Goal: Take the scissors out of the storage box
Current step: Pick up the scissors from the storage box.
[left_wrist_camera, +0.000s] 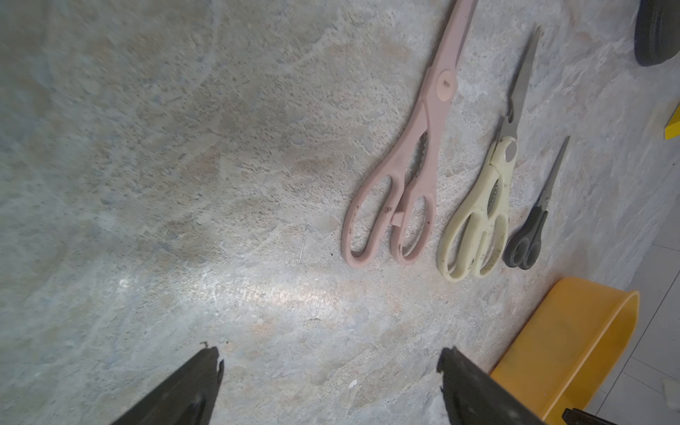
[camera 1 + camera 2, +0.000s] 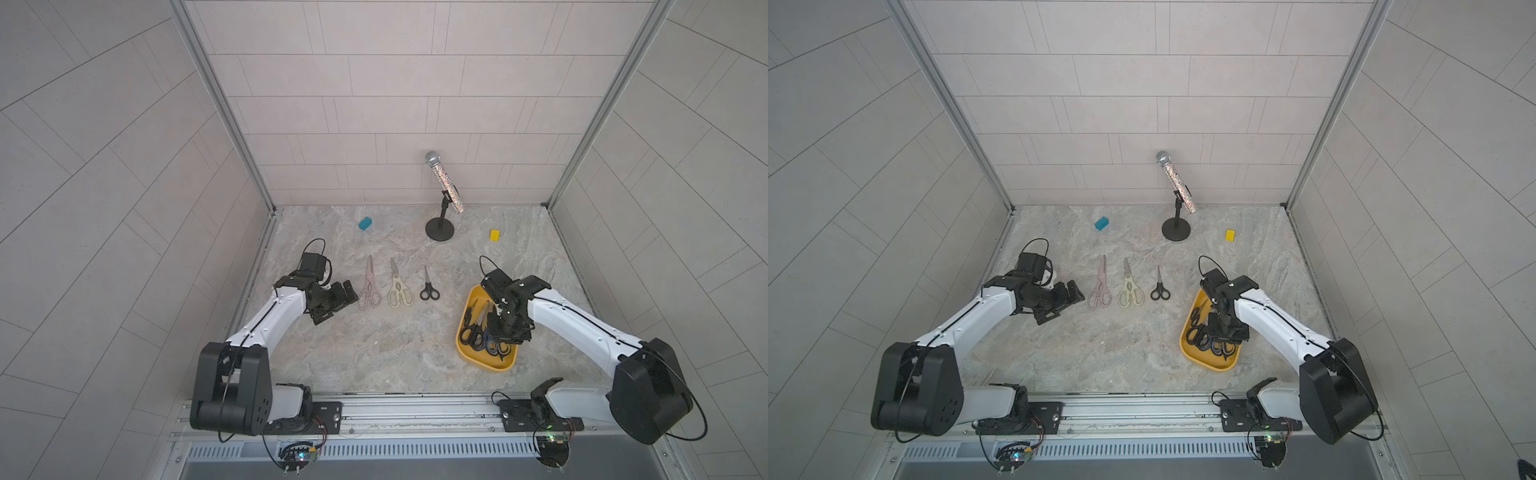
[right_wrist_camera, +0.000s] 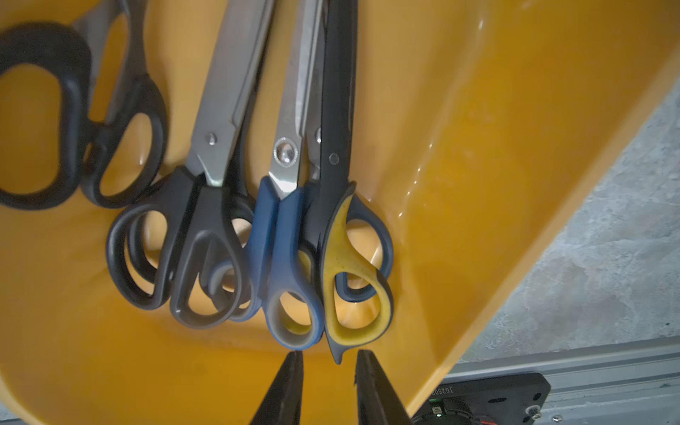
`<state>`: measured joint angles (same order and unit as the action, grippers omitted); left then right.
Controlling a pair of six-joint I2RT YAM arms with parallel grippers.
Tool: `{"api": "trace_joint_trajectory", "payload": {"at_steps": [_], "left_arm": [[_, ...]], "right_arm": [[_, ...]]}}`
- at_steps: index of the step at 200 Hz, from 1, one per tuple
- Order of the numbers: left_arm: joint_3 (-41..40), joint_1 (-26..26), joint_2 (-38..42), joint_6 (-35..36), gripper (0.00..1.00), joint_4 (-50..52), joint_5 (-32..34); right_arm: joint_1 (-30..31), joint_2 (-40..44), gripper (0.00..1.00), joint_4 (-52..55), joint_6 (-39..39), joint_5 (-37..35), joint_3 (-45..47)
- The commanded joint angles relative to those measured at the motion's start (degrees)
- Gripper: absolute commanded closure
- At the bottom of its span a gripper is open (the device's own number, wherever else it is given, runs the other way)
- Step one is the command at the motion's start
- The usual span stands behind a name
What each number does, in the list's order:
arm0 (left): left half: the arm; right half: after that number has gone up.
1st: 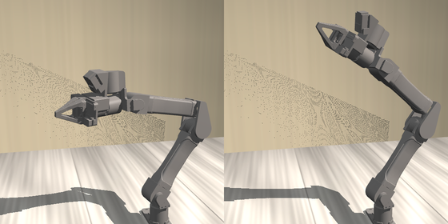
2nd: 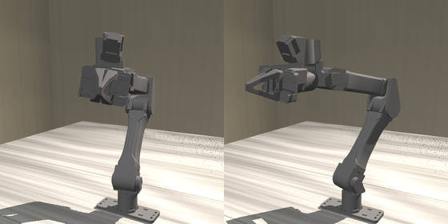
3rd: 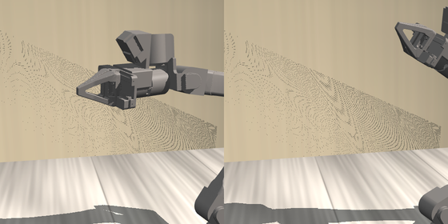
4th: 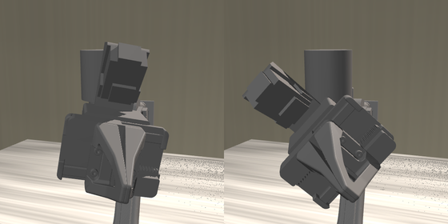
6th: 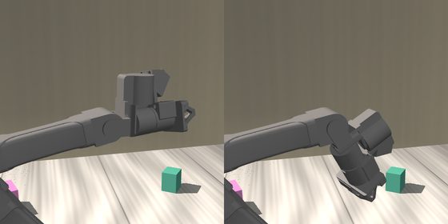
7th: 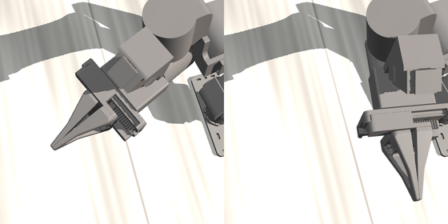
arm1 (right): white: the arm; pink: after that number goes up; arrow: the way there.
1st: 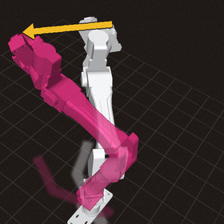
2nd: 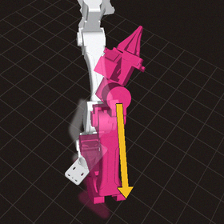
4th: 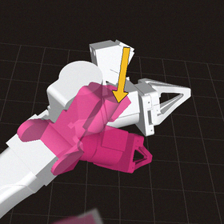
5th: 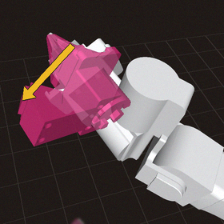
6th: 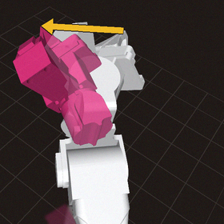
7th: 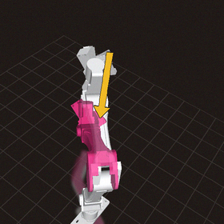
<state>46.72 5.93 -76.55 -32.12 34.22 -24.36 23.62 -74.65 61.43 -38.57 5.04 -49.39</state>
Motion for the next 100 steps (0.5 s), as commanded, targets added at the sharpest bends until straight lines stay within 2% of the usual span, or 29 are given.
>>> {"api": "trace_joint_trajectory", "payload": {"at_steps": [1,100], "left_arm": [[1.3,0.2,0.4,0.0,0.00,0.2,0.0],[0.6,0.3,1.1,-0.7,0.00,0.3,0.6]], "right_arm": [[0.0,-1.4,0.71,-1.8,-0.7,-0.1,0.6],[0.0,-4.7,0.76,-5.1,-0.4,-0.8,3.3]]}}
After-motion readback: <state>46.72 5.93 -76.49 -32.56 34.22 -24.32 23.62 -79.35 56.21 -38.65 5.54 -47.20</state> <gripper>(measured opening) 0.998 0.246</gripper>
